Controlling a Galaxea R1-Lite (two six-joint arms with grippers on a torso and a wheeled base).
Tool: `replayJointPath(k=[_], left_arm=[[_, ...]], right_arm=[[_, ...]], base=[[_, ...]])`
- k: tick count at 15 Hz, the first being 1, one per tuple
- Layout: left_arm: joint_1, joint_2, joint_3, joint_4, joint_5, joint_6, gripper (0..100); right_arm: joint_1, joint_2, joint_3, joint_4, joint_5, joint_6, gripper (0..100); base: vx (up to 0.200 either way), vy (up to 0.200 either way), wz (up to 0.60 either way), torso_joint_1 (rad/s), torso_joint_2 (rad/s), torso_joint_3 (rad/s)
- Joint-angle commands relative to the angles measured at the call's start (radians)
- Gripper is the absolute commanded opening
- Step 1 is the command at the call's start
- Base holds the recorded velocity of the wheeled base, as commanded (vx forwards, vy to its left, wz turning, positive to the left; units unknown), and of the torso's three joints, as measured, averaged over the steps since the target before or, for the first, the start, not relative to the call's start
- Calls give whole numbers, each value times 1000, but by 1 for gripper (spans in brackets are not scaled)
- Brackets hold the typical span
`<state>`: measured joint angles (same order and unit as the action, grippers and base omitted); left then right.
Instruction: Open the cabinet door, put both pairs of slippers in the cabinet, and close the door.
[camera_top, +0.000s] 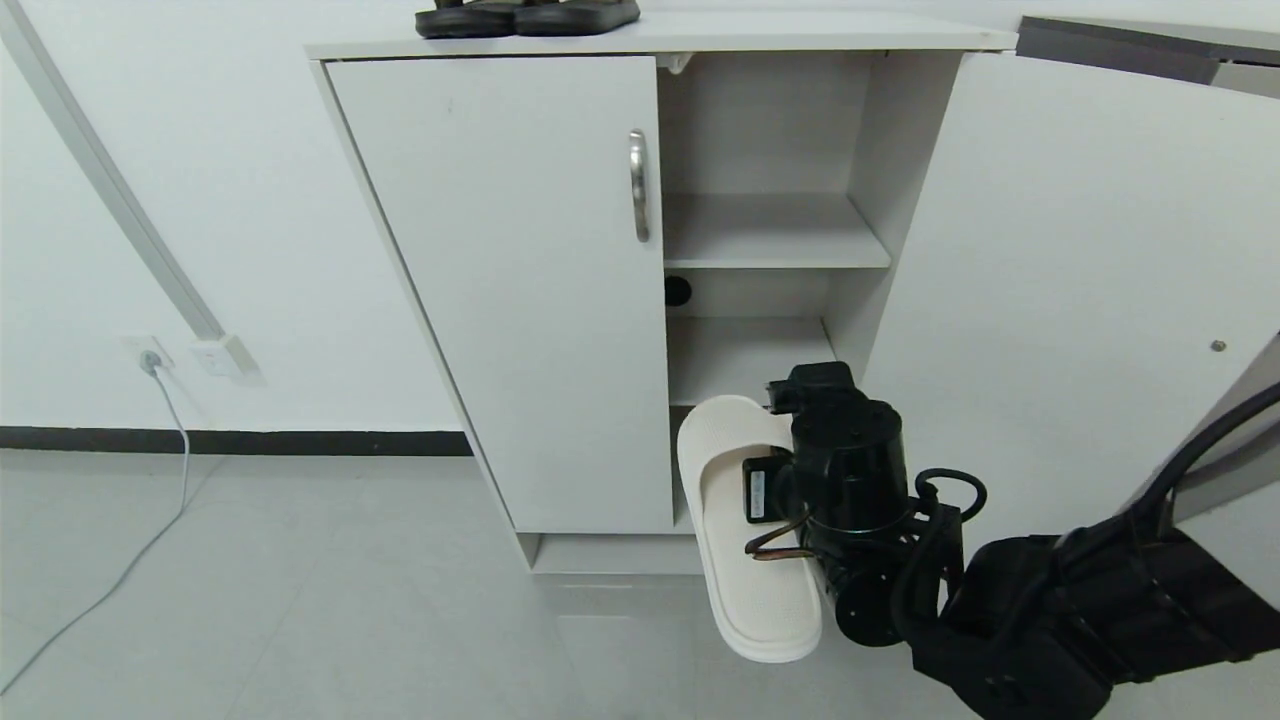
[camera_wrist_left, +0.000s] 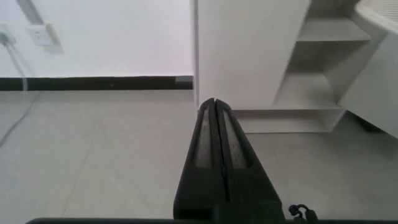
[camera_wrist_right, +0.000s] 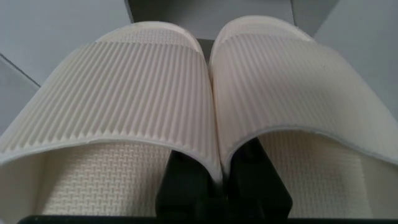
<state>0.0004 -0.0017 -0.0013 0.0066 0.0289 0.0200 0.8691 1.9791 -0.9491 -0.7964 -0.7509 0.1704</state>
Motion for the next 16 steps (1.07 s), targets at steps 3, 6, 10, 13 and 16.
replayJointPath(k=[3,6,10,13,16], left_arm=[[1,3,0,0,0,0,0],[1,3,0,-2,0,-12,0],[1,3,0,-2,0,-14,0],[1,3,0,0,0,-14,0],[1,3,0,0,-1,-12,0]], right_arm=[[-25,27,-2,0,1,0,0],[-55,67,-17,-4,2,3,0],[-70,90,-22,-47,2,-2,0],[-70,95,-17,-49,4,-2,0],[-70,110,-23,-50,11,-2,0]], base=[[0,0,0,0,0,0],[0,0,0,0,0,0],[0,0,0,0,0,0],[0,0,0,0,0,0],[0,0,0,0,0,0]])
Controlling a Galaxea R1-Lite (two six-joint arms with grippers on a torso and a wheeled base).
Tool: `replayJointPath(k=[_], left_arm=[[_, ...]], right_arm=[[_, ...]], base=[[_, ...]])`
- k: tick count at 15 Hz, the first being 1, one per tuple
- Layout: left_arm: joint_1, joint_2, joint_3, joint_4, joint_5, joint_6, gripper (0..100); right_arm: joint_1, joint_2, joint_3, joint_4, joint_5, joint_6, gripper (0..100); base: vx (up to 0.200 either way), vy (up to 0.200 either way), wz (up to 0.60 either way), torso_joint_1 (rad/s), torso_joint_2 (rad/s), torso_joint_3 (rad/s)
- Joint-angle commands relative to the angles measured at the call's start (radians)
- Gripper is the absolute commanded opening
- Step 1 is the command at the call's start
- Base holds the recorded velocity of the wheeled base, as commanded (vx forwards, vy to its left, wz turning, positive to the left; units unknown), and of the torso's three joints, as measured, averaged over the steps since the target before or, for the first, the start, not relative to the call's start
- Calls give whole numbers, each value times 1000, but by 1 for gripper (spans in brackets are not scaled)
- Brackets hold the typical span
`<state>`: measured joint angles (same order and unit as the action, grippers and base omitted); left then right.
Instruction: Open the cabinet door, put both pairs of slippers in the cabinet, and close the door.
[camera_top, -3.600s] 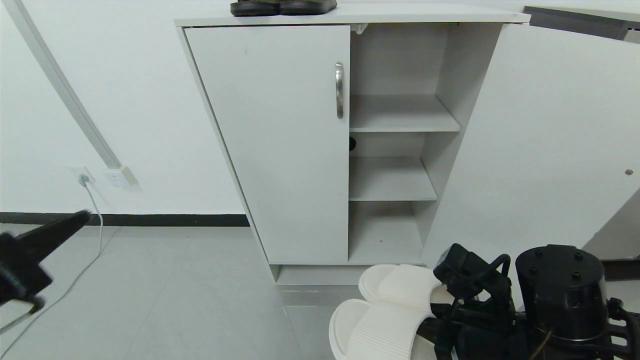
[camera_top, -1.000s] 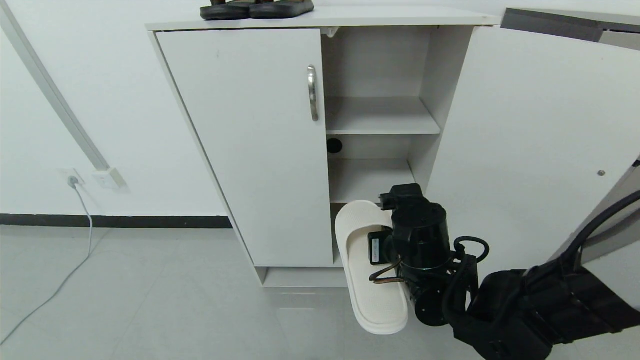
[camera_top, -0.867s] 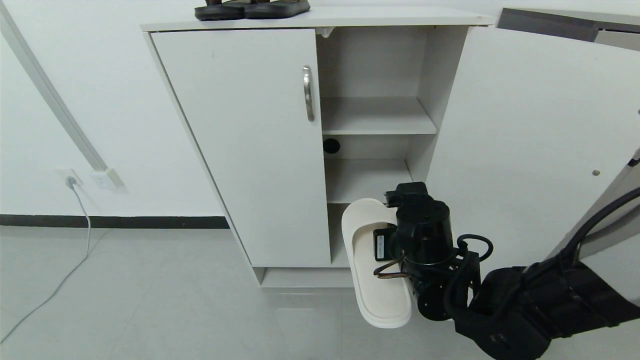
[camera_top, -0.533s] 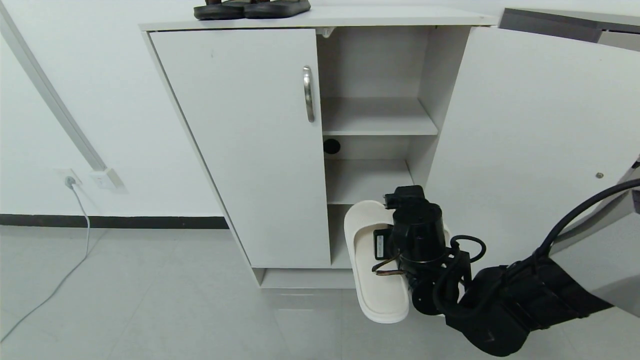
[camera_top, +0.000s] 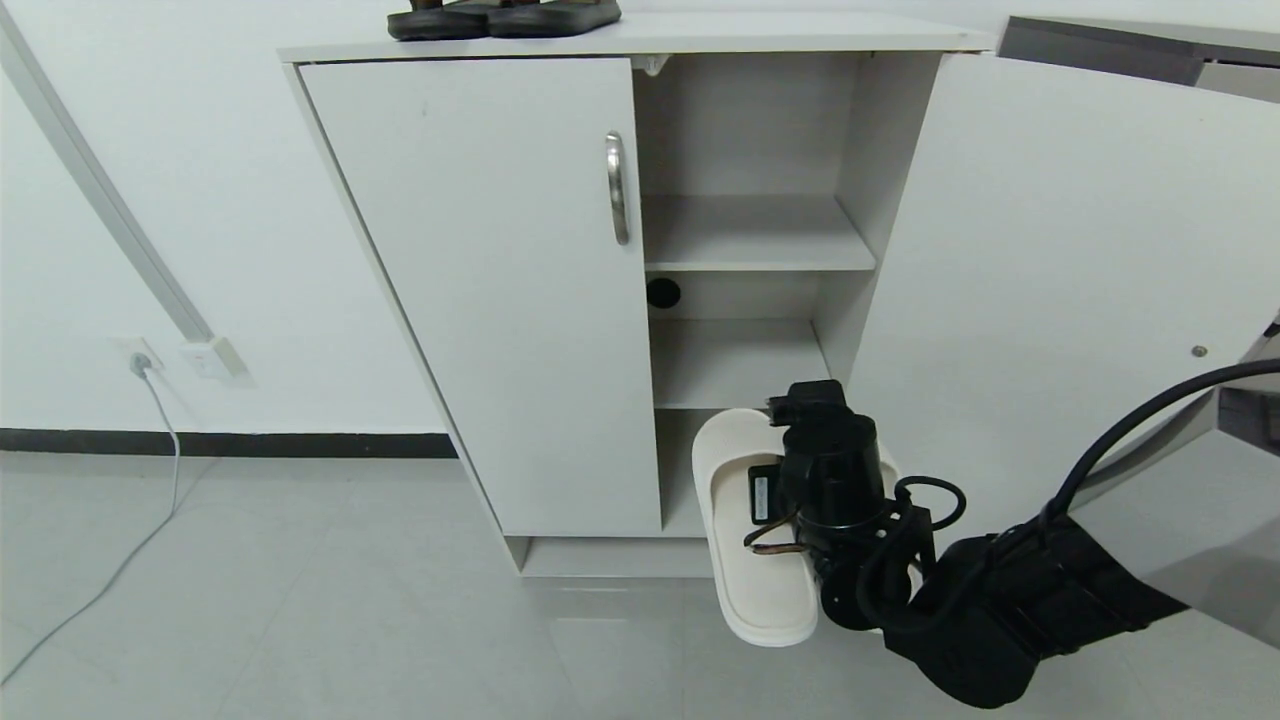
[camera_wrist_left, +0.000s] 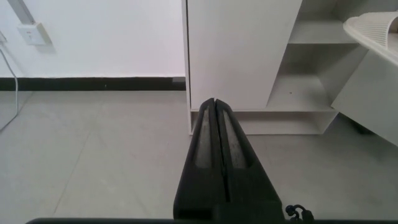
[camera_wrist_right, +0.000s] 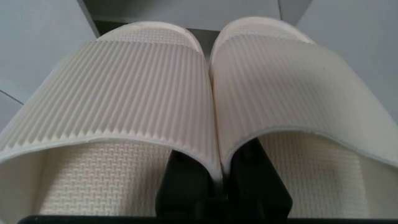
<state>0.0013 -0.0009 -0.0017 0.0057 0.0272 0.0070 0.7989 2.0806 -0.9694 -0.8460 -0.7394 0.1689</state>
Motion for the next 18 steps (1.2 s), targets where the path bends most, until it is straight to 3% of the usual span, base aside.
replayJointPath(k=[1,13,18], left_arm=[[0,2,0,0,0,1,0],[0,2,0,0,-3,4,0],[0,1,0,0,-3,4,0]], right_arm=[[0,15,-6,-1,2,0,0],[-1,76,-57,-22,-2,-16,0],[0,75,-38,-249,-8,-131,0]], base=[[0,0,0,0,0,0],[0,0,0,3,1,-179],[0,0,0,0,0,0]])
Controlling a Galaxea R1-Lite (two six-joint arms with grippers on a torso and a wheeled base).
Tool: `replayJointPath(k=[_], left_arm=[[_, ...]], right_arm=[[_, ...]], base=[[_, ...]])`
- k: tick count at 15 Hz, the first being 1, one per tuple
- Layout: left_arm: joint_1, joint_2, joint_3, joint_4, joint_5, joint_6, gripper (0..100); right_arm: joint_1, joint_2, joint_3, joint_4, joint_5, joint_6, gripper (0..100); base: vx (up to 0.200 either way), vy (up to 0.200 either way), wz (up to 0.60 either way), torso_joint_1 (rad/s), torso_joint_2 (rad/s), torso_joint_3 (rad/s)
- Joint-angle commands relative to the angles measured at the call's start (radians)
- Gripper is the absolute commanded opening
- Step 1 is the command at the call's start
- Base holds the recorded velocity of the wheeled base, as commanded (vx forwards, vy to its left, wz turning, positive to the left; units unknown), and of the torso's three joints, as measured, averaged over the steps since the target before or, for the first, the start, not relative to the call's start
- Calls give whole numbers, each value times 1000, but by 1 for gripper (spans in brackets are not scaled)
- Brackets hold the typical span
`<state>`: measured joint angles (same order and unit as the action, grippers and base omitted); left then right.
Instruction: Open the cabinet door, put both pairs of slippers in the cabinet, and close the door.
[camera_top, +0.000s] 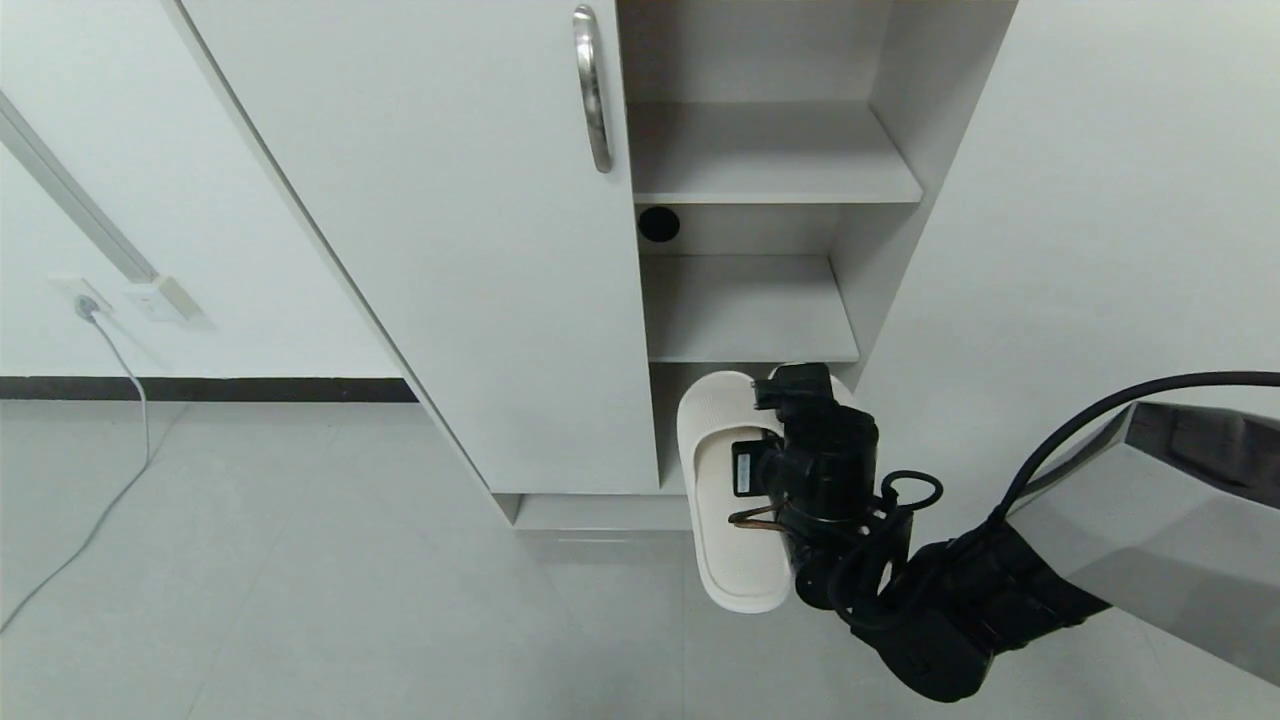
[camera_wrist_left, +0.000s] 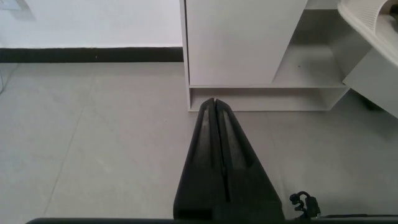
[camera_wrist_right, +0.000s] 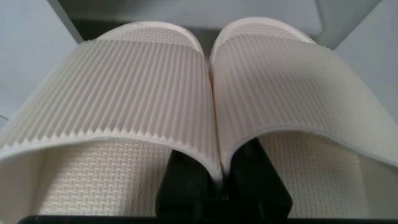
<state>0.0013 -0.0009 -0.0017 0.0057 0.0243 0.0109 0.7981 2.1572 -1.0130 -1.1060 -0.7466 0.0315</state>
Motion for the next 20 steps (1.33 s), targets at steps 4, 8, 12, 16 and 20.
replayJointPath(k=[4,8,12,16,20], left_arm=[[0,1,0,0,2,-2,0],[0,2,0,0,0,-2,0],[0,2,0,0,0,-2,0],[0,2,0,0,0,-2,0],[0,1,0,0,0,-3,0]], right_arm=[[-17,32,17,-97,0,-47,0],[-26,39,16,-98,1,-44,0],[-28,41,14,-98,1,-41,0],[-28,41,14,-98,1,-39,0],[-30,42,16,-98,4,-39,0]], base=[[0,0,0,0,0,0],[0,0,0,0,0,0],[150,0,0,-2,-2,1],[200,0,0,5,1,2],[100,0,0,2,5,1]])
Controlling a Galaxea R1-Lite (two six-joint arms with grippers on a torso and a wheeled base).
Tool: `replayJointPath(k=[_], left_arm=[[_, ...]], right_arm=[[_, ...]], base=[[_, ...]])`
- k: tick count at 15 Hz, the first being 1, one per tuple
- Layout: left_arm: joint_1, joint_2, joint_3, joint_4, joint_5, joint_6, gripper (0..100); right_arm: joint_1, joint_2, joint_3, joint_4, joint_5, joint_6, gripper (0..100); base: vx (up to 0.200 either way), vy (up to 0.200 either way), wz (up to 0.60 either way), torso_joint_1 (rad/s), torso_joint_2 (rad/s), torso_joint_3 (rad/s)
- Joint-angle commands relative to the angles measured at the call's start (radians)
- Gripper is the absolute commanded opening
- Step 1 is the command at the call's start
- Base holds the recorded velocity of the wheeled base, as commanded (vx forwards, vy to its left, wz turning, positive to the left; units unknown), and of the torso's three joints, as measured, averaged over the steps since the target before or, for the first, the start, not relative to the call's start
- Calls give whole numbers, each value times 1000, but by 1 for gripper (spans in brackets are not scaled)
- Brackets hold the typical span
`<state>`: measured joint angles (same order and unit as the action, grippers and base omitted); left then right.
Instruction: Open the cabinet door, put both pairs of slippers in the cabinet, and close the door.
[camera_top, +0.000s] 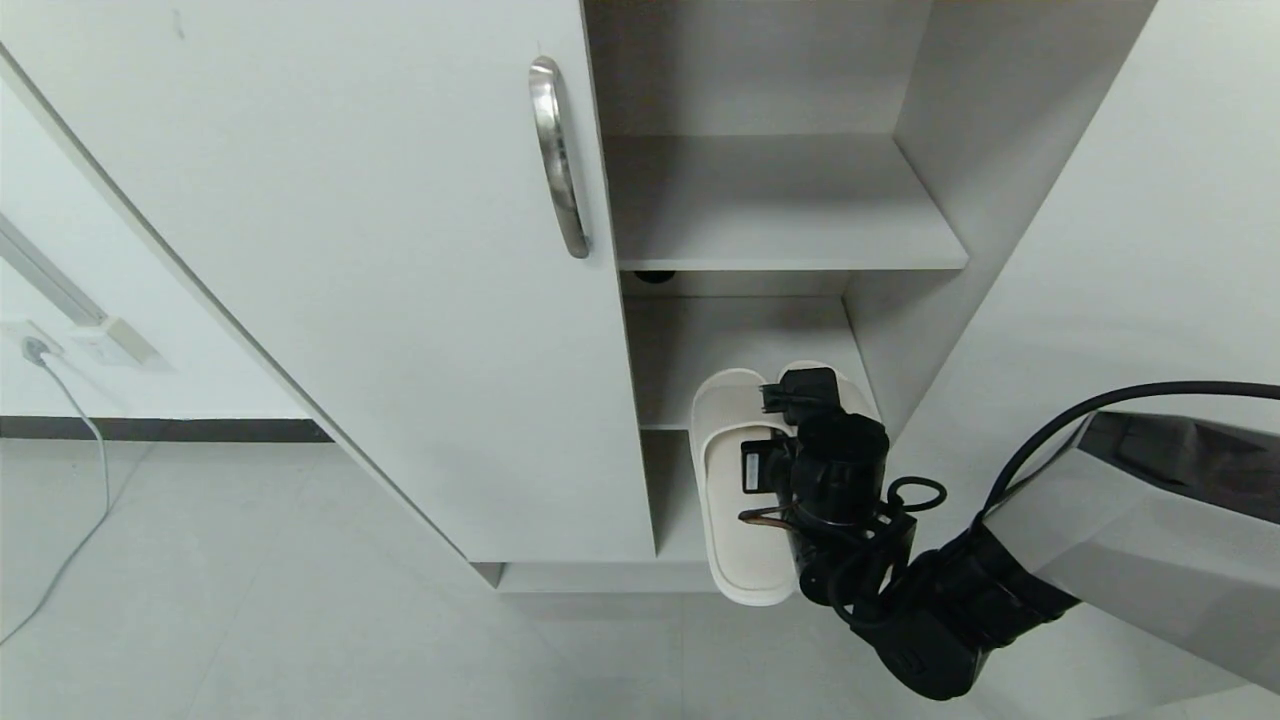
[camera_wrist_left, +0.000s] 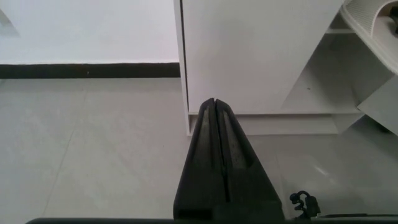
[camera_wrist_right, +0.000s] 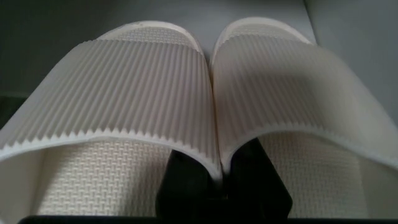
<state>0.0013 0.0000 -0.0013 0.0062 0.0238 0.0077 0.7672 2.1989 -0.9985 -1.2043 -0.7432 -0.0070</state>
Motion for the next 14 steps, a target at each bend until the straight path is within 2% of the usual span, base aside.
replayJointPath(k=[1,6,10,13,14], left_arm=[[0,2,0,0,1,0,0],[0,0,0,0,4,-2,0],[0,0,0,-2,4,-2,0],[0,0,0,0,2,-2,0],[0,2,0,0,2,0,0]], right_arm=[[0,7,0,-1,1,-1,0],[-17,36,-11,-14,5,1,0],[-69,108,-161,31,22,-1,0],[-88,119,-216,65,36,-1,0],[-89,124,-224,68,36,-1,0]], base=[[0,0,0,0,0,0],[0,0,0,0,0,0],[0,0,0,0,0,0],[0,0,0,0,0,0],[200,0,0,7,2,2]])
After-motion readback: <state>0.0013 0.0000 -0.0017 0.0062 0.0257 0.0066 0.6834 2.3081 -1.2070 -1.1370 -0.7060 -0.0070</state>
